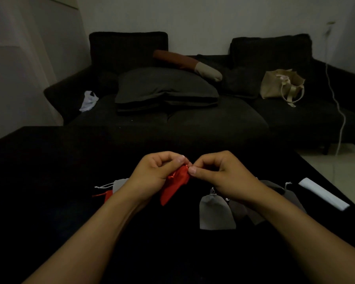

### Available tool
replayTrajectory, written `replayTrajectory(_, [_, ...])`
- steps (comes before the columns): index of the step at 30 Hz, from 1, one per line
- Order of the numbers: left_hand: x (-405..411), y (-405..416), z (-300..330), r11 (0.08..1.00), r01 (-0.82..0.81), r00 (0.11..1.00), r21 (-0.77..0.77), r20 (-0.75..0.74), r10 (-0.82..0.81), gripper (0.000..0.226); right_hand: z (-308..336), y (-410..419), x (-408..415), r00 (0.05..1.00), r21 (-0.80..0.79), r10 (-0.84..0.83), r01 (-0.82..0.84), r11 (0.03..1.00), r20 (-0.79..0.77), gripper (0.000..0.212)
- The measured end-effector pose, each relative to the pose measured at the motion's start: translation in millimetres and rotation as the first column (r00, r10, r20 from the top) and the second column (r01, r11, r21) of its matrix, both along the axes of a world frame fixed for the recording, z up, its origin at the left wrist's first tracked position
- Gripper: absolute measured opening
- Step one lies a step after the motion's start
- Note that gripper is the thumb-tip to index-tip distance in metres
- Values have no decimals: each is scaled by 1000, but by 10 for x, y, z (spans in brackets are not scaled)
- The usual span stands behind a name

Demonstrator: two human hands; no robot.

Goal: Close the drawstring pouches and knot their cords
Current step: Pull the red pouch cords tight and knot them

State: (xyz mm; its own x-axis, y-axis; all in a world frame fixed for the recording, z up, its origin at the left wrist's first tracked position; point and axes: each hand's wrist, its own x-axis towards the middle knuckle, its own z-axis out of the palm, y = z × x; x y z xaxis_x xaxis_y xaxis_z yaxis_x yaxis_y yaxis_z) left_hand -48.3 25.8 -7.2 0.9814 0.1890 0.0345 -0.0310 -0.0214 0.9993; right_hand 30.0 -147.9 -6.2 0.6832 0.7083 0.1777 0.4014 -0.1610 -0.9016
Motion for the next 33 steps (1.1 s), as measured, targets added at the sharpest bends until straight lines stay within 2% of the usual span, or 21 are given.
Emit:
replayTrajectory(3, [-6,18,24,1000,27,1000,-11,10,-27,18,23,-16,18,1000,10,12,-12,1000,-9,20])
replayTrajectory(6, [-16,35,30,994,40,999,101,30,-43,17,24,-41,43,1000,5,-13,13,1000,12,19])
replayTrajectory(9, [-32,11,40,986,30,998,163,53,-39,14,33,-43,18,982,34,-73,68,997,173,4])
replayTrajectory(11, [-40,9,51,983,18,997,185,70,-32,15,67,-32,-20,951,64,-87,71,995,296,14])
replayTrajectory(13, [-53,21,63,978,22,996,208,85,-41,15,104,-38,-50,925,37,-33,21,999,379,17])
replayTrajectory(17, [-93,50,114,955,67,994,290,68,-90,18,123,-54,-79,871,-20,8,2,1000,492,19])
replayTrajectory(22, [-114,69,134,910,83,994,407,26,-103,12,104,-44,-85,837,-115,68,-6,993,543,20])
replayTrajectory(30, [-178,110,221,925,152,988,348,-19,-155,15,96,-44,-63,784,-56,12,29,998,621,6])
replayTrajectory(32, [-183,107,235,942,159,987,296,-30,-157,17,105,-39,-66,824,-16,11,-3,1000,567,5])
replayTrajectory(33, [-183,99,241,956,158,987,246,-34,-155,20,114,-34,-71,876,8,28,-36,999,481,4])
